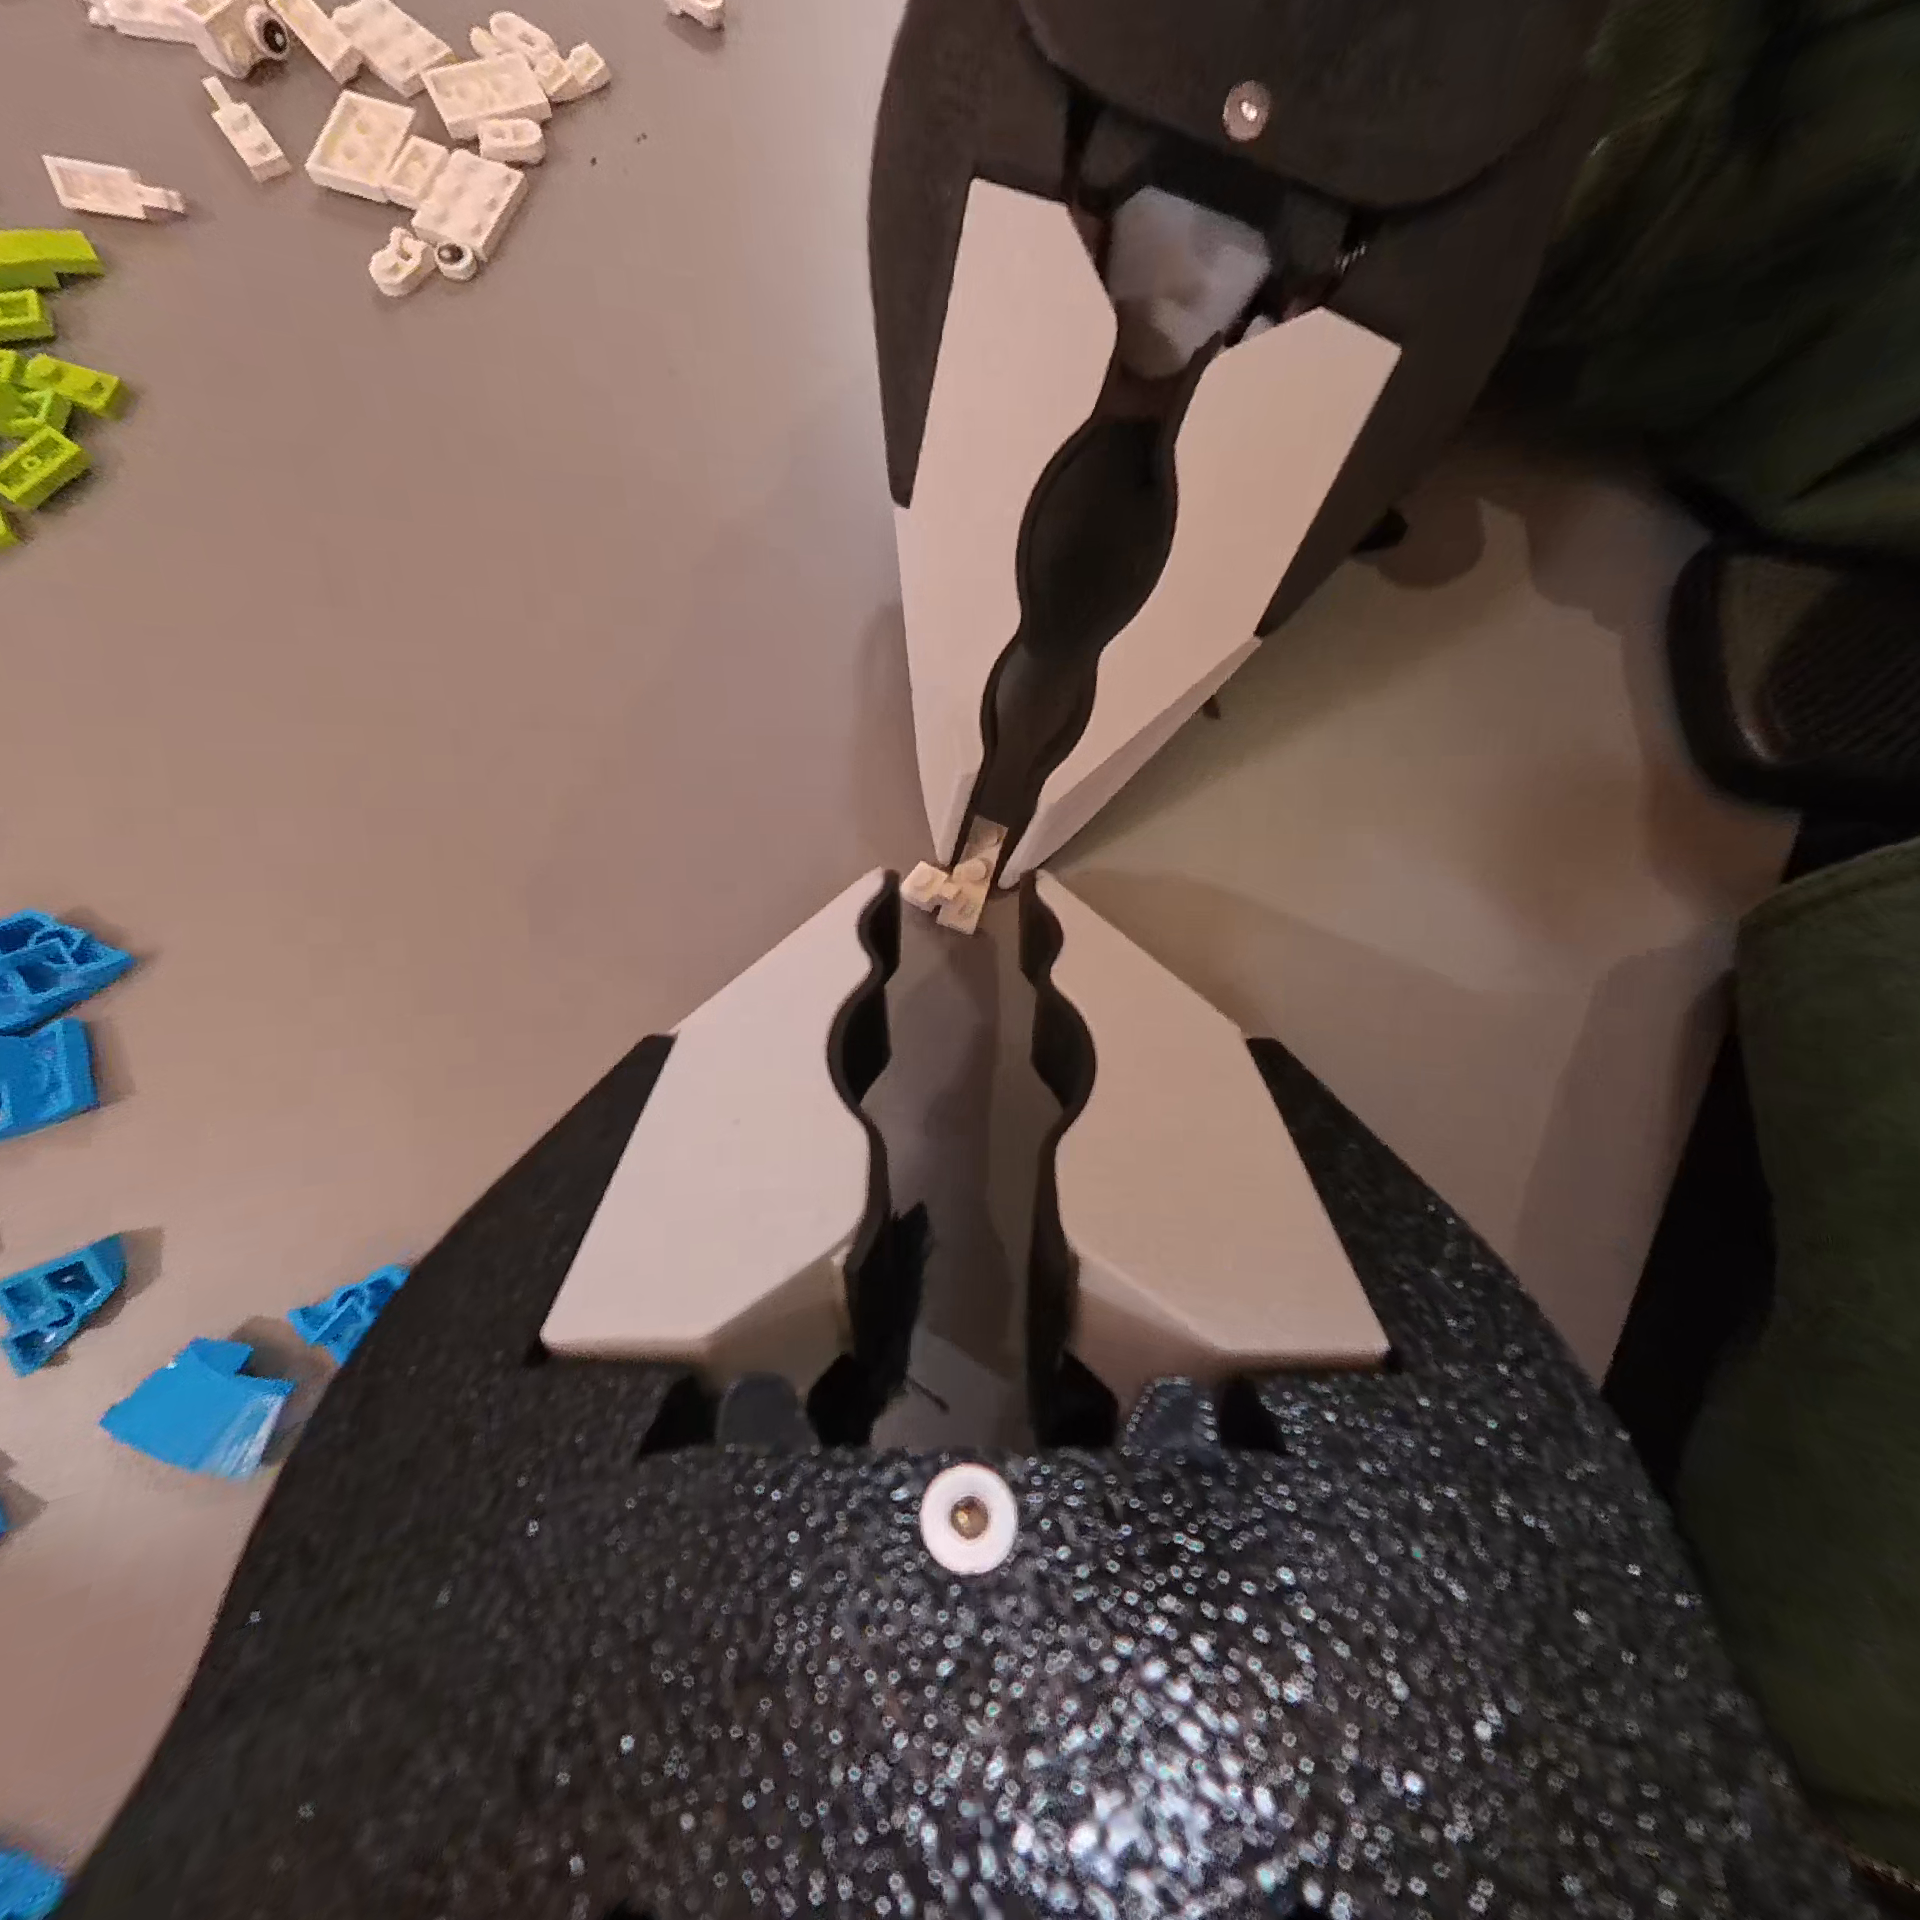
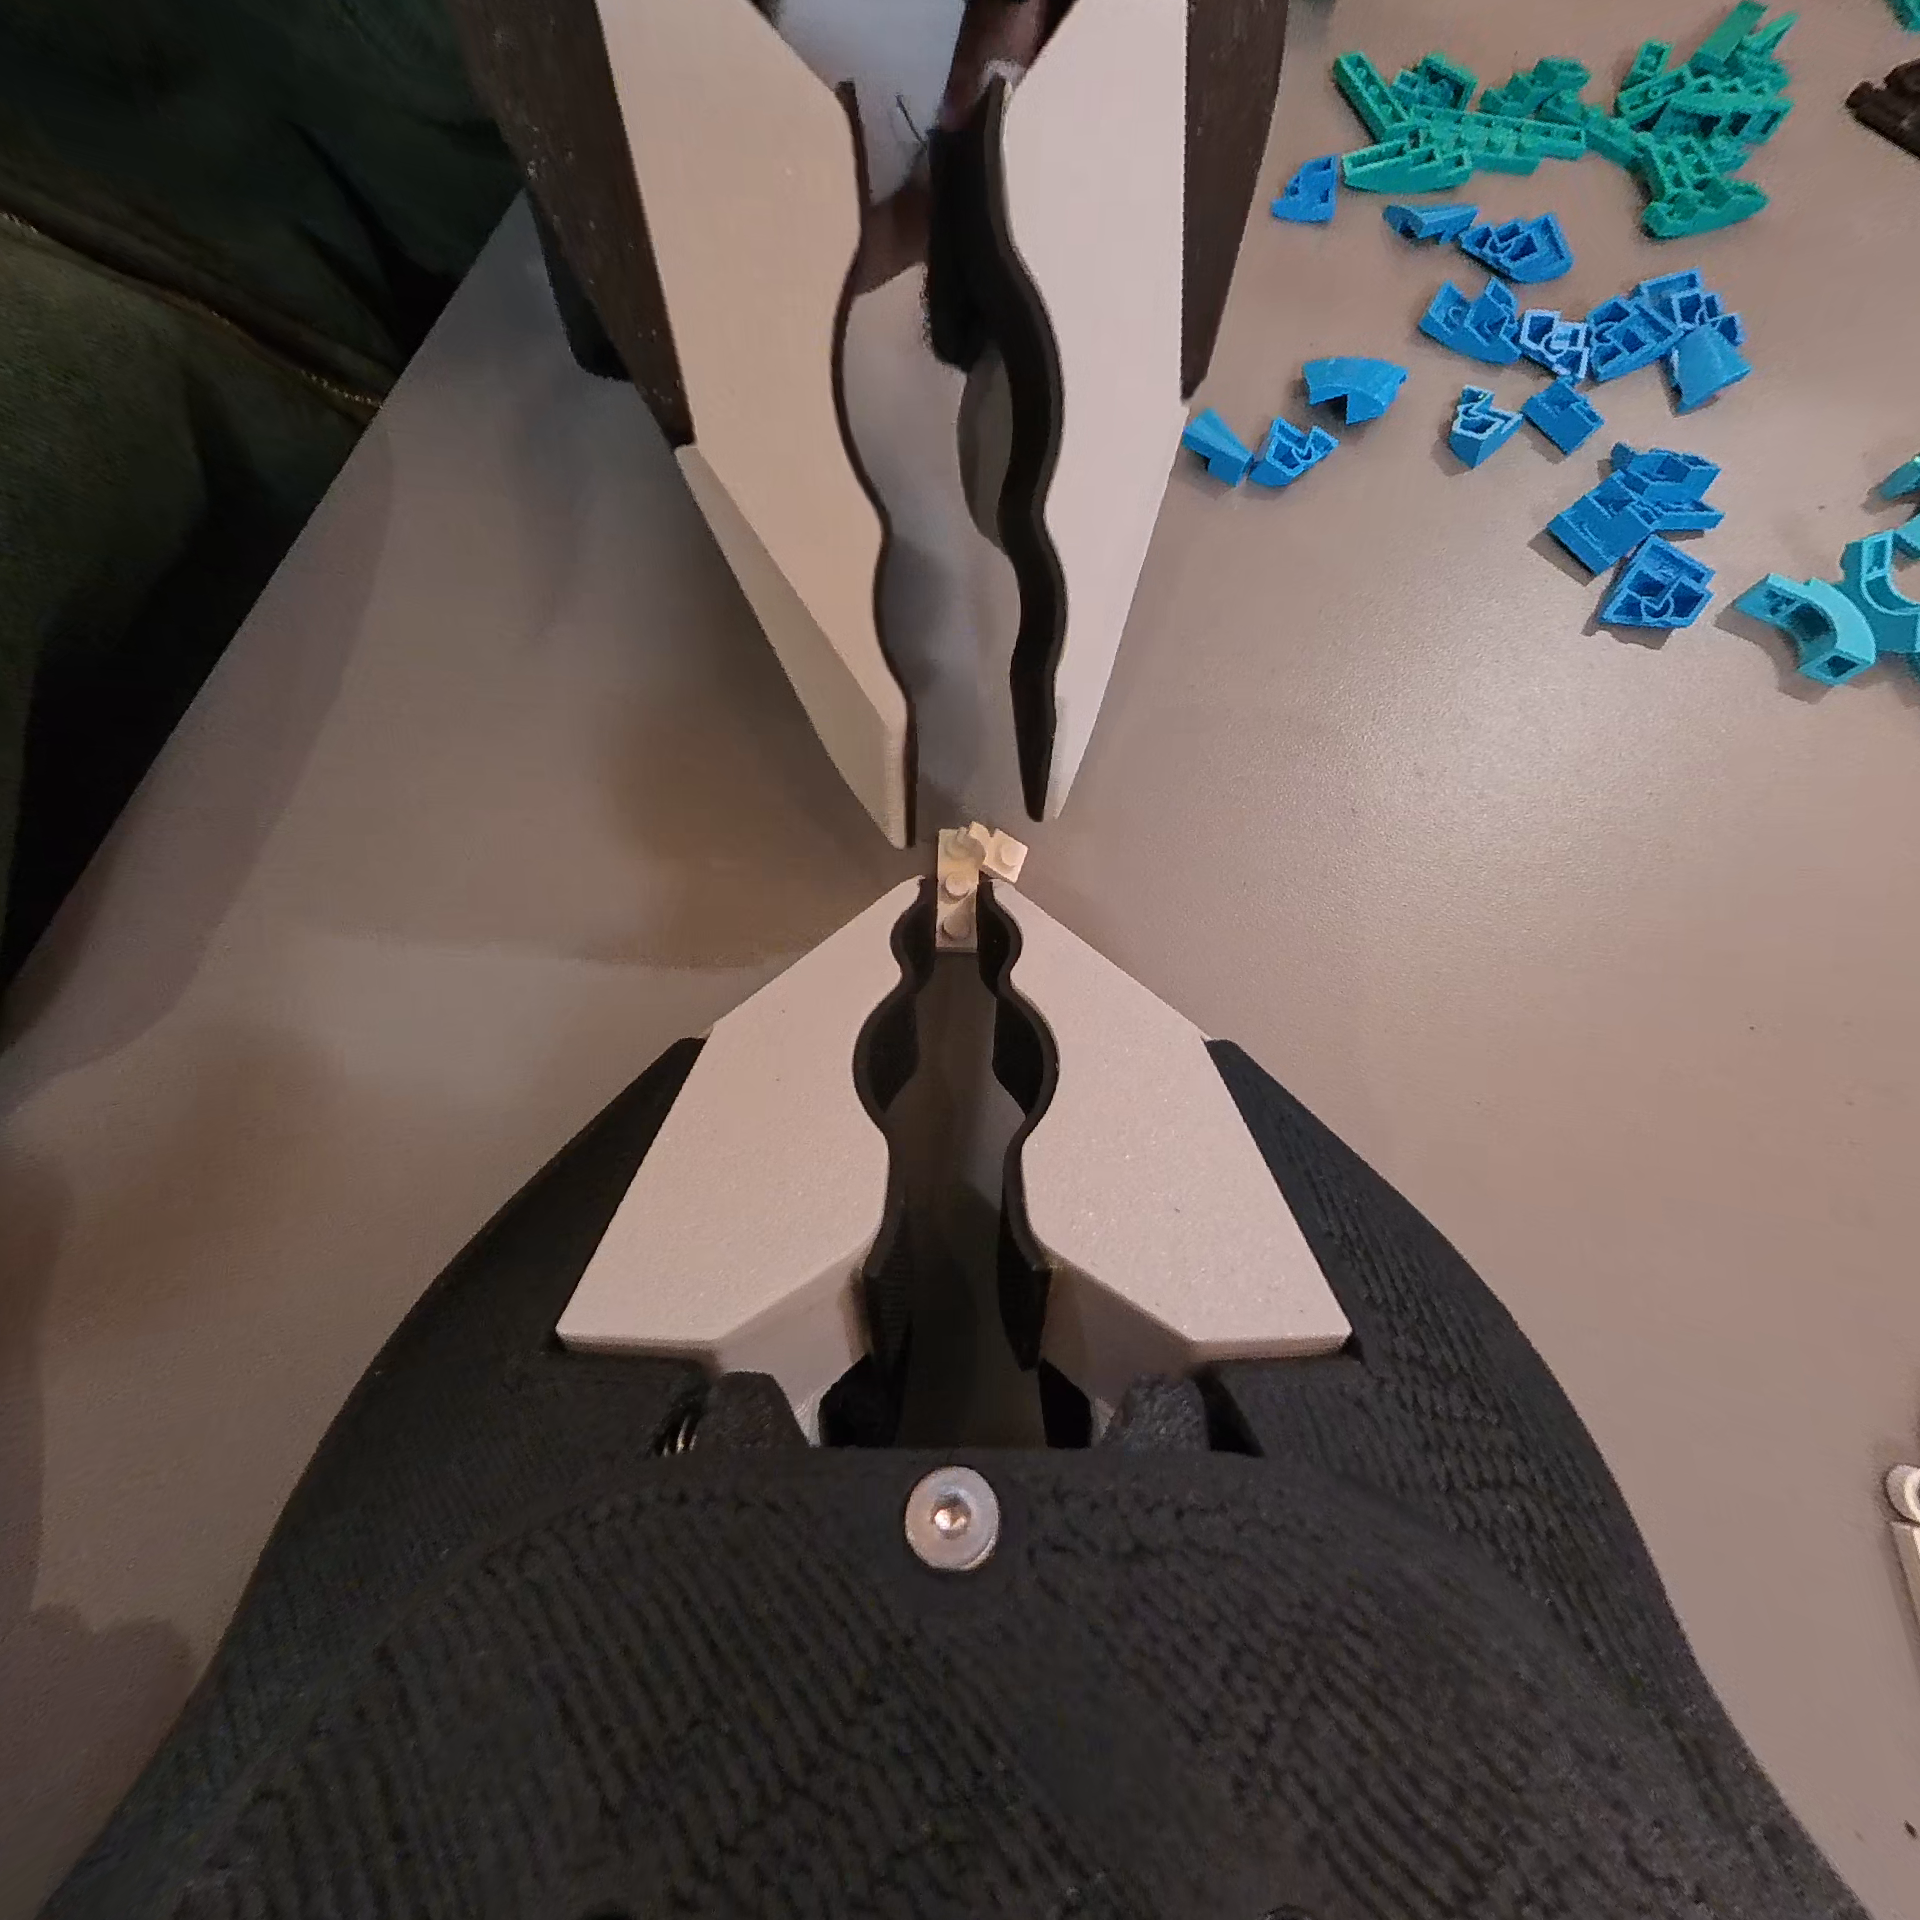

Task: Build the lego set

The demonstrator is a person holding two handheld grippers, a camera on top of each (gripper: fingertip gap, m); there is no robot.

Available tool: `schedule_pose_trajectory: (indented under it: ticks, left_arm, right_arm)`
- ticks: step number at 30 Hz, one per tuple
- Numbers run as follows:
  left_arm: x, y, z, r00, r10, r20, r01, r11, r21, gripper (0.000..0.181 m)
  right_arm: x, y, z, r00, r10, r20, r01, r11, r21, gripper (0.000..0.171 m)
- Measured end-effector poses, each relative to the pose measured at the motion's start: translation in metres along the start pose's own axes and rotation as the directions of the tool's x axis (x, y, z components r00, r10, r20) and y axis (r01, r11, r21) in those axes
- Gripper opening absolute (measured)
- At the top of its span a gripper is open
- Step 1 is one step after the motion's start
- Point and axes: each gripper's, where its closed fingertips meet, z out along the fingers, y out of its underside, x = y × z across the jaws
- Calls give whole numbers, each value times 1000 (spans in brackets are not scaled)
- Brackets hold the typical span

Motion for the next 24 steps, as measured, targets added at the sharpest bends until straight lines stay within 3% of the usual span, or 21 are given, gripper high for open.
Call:
schedule_pose_trajectory:
  ticks: [8, 16, 24]
  left_arm:
    - [-14, 9, 0, 998, 7, 59, -5, 1000, -28, 0]
    - [-11, 8, -2, 1000, -9, -2, 9, 1000, 12, 8]
    - [-14, 8, 6, 999, 16, 40, -16, 1000, -2, 5]
  right_arm:
    - [0, 0, 0, 1000, 1, 1, -1, 1000, 0, 6]
    - [0, 0, 0, 1000, 2, 1, -2, 1000, 0, 6]
    - [-3, 2, -2, 1000, 2, 21, -2, 1000, -9, 6]
